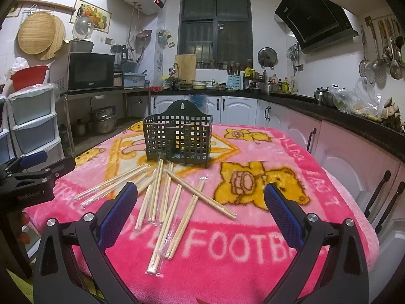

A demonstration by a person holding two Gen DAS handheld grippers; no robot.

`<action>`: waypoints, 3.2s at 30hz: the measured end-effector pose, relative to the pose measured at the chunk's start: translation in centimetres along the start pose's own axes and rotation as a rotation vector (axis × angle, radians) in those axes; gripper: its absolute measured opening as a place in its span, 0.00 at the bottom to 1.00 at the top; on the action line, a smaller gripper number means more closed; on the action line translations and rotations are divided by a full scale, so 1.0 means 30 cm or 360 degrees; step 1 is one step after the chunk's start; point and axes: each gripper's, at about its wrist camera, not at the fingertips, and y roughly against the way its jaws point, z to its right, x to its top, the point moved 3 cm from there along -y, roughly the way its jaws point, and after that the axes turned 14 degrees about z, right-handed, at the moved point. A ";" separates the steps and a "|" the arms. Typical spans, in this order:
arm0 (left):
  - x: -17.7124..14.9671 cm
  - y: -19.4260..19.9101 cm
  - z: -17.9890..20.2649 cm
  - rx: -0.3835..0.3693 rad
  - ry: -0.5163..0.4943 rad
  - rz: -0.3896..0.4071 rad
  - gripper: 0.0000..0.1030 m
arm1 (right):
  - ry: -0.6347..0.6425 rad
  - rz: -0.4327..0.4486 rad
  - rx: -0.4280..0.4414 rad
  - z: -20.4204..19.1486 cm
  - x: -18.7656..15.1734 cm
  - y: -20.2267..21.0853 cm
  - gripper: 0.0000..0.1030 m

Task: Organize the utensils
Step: 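Lower the left tool onto a wrapped chopstick and close it while the right tool grasps another, then lift the left tool's chopstick upright over the green caddy while the right tool carries its own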

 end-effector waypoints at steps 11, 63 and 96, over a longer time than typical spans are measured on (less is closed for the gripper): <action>-0.001 -0.049 -0.065 0.0009 0.0069 -0.0094 0.90 | 0.0009 -0.0187 0.0133 -0.021 0.041 -0.088 0.94; -0.166 -0.786 -0.042 -0.0438 -0.0114 -0.0968 0.25 | 0.0288 -0.0892 0.0681 -0.101 -0.121 -0.795 0.29; -0.038 -0.857 -0.064 -0.0443 -0.0044 -0.0867 0.06 | 0.0132 -0.0686 0.0769 -0.093 0.058 -0.814 0.10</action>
